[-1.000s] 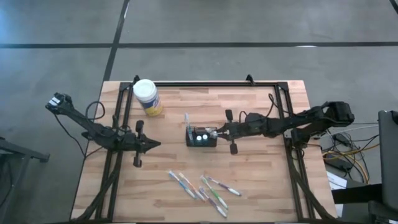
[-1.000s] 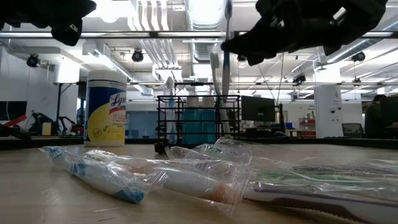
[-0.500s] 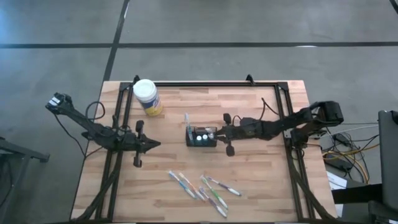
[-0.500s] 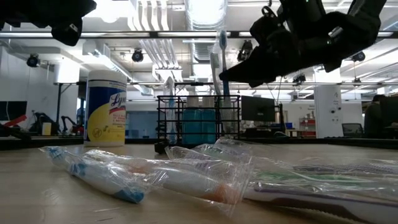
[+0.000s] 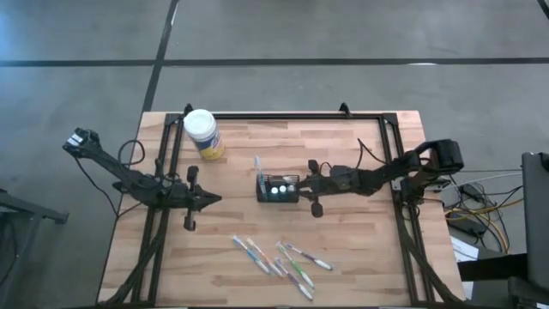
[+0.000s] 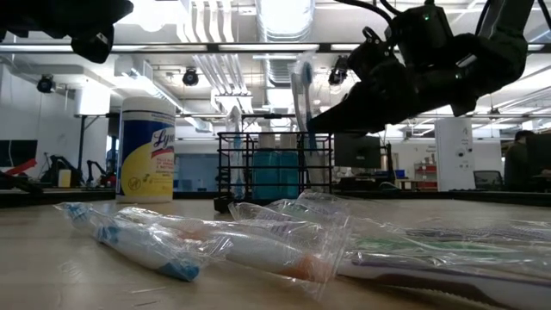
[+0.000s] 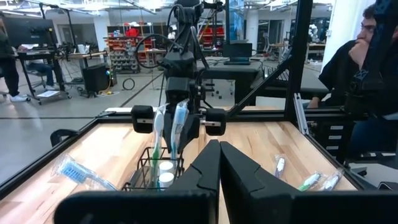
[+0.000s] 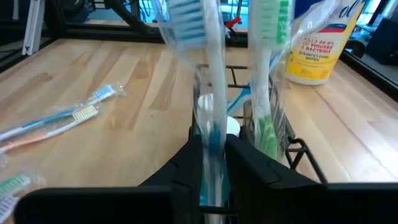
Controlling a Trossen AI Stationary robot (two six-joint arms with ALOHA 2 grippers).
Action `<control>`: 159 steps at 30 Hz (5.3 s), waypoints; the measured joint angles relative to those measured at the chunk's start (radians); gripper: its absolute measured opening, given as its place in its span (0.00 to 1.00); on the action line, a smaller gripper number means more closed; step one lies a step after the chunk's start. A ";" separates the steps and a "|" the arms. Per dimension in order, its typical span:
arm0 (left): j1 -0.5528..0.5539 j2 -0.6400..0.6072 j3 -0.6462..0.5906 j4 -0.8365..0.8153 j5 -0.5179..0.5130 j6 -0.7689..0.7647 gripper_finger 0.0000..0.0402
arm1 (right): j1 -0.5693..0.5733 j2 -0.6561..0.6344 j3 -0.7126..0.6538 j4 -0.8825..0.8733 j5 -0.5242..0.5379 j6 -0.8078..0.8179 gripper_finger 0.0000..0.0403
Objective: Pick & Place toothbrushing station
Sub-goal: Put the left blue toothbrush into the wire organizer, then put the right purple toothbrush into the wire organizer
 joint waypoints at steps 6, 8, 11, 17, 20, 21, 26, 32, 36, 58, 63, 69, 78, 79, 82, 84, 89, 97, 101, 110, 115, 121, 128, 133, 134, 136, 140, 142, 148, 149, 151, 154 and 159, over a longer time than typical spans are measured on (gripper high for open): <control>0.000 0.000 0.000 0.001 0.000 -0.001 0.02 | 0.000 -0.005 0.000 -0.003 0.001 0.014 0.25; 0.000 0.000 0.000 0.001 0.000 -0.002 0.02 | 0.001 -0.022 0.000 -0.002 0.000 0.018 0.29; 0.000 0.000 0.000 0.002 0.000 -0.003 0.02 | 0.001 -0.055 0.000 -0.005 0.000 0.019 0.35; 0.000 0.000 0.006 0.004 0.000 -0.004 0.02 | 0.001 -0.172 0.000 -0.106 -0.006 -0.007 0.44; 0.000 0.000 0.006 0.004 0.000 -0.004 0.02 | 0.001 -0.280 0.010 -0.266 -0.006 -0.006 0.46; 0.000 0.000 0.006 0.003 0.000 -0.003 0.02 | 0.002 -0.322 0.024 -0.341 -0.006 0.003 0.47; 0.000 -0.003 0.006 0.027 -0.093 0.013 0.02 | 0.047 -0.501 0.102 -0.684 -0.007 0.027 0.46; 0.015 -0.112 0.006 -0.011 -0.131 0.161 0.01 | 0.121 -0.670 0.105 -0.699 -0.007 -0.019 0.44; 0.045 -0.227 0.006 -0.114 -0.132 0.194 0.01 | 0.128 -0.773 0.075 -0.707 0.018 -0.003 0.42; 0.140 -0.507 -0.116 -0.498 -0.090 0.048 0.00 | 0.256 -0.902 0.051 -0.912 0.050 0.090 0.41; 0.147 -0.520 -0.113 -0.479 -0.096 0.062 0.00 | 0.258 -0.945 0.050 -0.937 0.050 0.073 0.41; 0.149 -0.521 -0.117 -0.478 -0.106 0.061 0.02 | 0.284 -0.938 0.050 -1.048 0.051 0.201 0.41; 0.149 -0.521 -0.114 -0.464 -0.095 0.050 0.02 | 0.433 -0.658 0.107 -1.062 0.098 0.451 0.41; 0.149 -0.521 -0.113 -0.463 -0.090 0.047 0.02 | 0.446 -0.618 0.128 -1.069 0.097 0.486 0.41; 0.149 -0.521 -0.108 -0.461 -0.087 0.044 0.02 | 0.493 -0.484 0.217 -1.141 0.097 0.573 0.41; 0.149 -0.521 -0.101 -0.460 -0.087 0.041 0.03 | 0.522 -0.386 0.295 -1.206 0.097 0.616 0.41; 0.149 -0.521 -0.087 -0.460 -0.052 0.031 0.03 | 0.561 -0.140 0.529 -1.429 0.131 0.709 0.41; 0.149 -0.521 -0.085 -0.460 0.004 -0.007 0.02 | 0.599 0.196 0.855 -1.659 0.142 0.743 0.41; 0.149 -0.521 -0.085 -0.459 0.007 -0.019 0.03 | 0.611 0.284 0.941 -1.660 0.147 0.728 0.41; 0.149 -0.521 -0.086 -0.472 0.043 -0.031 0.03 | 0.624 0.307 0.969 -1.663 0.173 0.844 0.41; 0.148 -0.521 -0.086 -0.474 0.044 -0.031 0.03 | 0.618 0.305 0.969 -1.664 0.172 0.867 0.42; 0.148 -0.521 -0.086 -0.477 0.044 -0.031 0.03 | 0.616 0.305 0.963 -1.715 0.176 0.898 0.53; 0.148 -0.521 -0.086 -0.476 0.042 -0.051 0.03 | 0.617 0.306 0.902 -1.671 0.175 0.927 0.64; 0.149 -0.521 -0.086 -0.476 0.042 -0.057 0.02 | 0.618 0.306 0.832 -1.612 0.175 0.940 0.63; 0.148 -0.521 -0.086 -0.476 0.042 -0.057 0.02 | 0.618 0.306 0.822 -1.610 0.175 0.946 0.63; 0.149 -0.521 -0.087 -0.476 0.042 -0.060 0.03 | 0.618 0.306 0.806 -1.603 0.164 0.948 0.61; 0.148 -0.521 -0.087 -0.476 0.042 -0.060 0.03 | 0.618 0.307 0.763 -1.496 0.119 0.942 0.59; 0.149 -0.521 -0.087 -0.476 0.042 -0.060 0.03 | 0.619 0.307 0.754 -1.459 0.119 0.940 0.59; 0.148 -0.521 -0.087 -0.476 0.042 -0.060 0.03 | 0.618 0.306 0.717 -1.449 0.127 0.960 0.58; 0.149 -0.521 -0.087 -0.476 0.042 -0.060 0.03 | 0.618 0.304 0.708 -1.445 0.129 0.964 0.58; 0.149 -0.521 -0.087 -0.476 0.042 -0.060 0.03 | 0.618 0.301 0.687 -1.429 0.129 0.967 0.56; 0.148 -0.521 -0.087 -0.476 0.042 -0.060 0.03 | 0.618 0.298 0.660 -1.404 0.131 0.986 0.53; 0.148 -0.521 -0.087 -0.475 0.042 -0.057 0.03 | 0.617 0.299 0.645 -1.404 0.132 0.984 0.38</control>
